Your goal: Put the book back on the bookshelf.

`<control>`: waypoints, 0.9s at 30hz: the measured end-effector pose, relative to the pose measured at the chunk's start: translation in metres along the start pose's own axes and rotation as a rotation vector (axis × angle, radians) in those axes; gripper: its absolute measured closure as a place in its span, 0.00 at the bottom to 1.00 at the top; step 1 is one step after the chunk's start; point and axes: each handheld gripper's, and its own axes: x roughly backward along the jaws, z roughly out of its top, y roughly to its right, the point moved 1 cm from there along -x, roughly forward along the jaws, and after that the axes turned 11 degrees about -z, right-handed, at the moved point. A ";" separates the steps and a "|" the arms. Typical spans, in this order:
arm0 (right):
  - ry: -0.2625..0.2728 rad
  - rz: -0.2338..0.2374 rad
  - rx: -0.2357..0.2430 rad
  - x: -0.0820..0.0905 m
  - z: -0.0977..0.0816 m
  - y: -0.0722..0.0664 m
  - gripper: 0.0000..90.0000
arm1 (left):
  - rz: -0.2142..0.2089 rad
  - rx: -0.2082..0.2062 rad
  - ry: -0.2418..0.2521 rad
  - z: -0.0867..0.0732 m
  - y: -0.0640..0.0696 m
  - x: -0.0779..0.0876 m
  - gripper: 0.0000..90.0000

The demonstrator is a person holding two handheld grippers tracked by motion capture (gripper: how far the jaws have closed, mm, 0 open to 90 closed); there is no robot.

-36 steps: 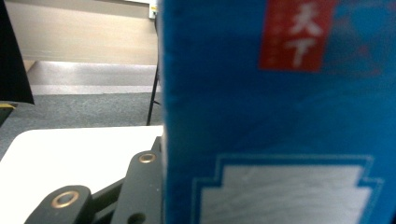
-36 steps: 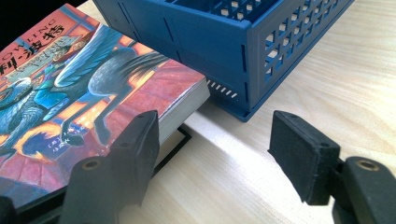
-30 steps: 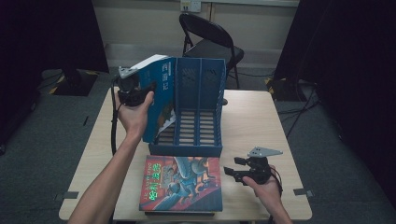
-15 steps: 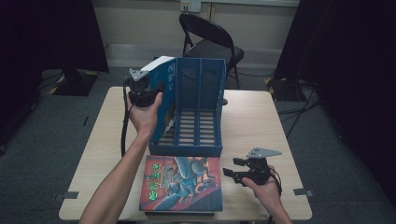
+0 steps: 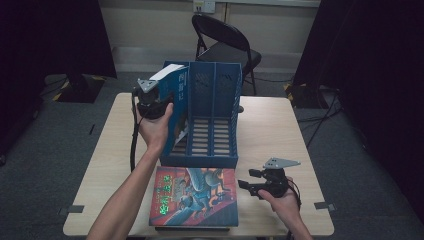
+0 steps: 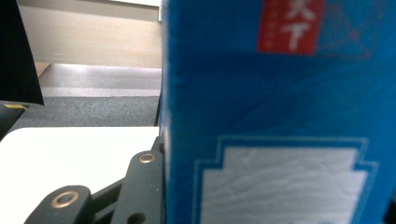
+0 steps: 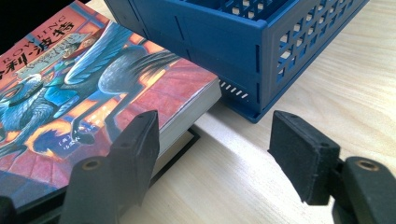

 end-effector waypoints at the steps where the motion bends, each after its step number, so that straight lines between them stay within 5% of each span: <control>1: 0.001 0.000 0.000 0.000 0.000 0.000 0.37 | 0.011 -0.010 0.004 -0.001 0.001 -0.001 0.69; 11: 0.000 -0.002 0.000 0.001 -0.001 0.001 0.37 | -0.008 -0.025 0.021 -0.004 0.006 -0.014 0.68; 21: -0.004 -0.002 -0.005 0.001 -0.003 0.004 0.37 | -0.031 0.003 -0.016 -0.026 -0.003 -0.021 0.68; 27: -0.013 -0.001 -0.004 -0.001 -0.003 0.004 0.37 | -0.050 -0.022 -0.023 -0.029 -0.002 -0.016 0.68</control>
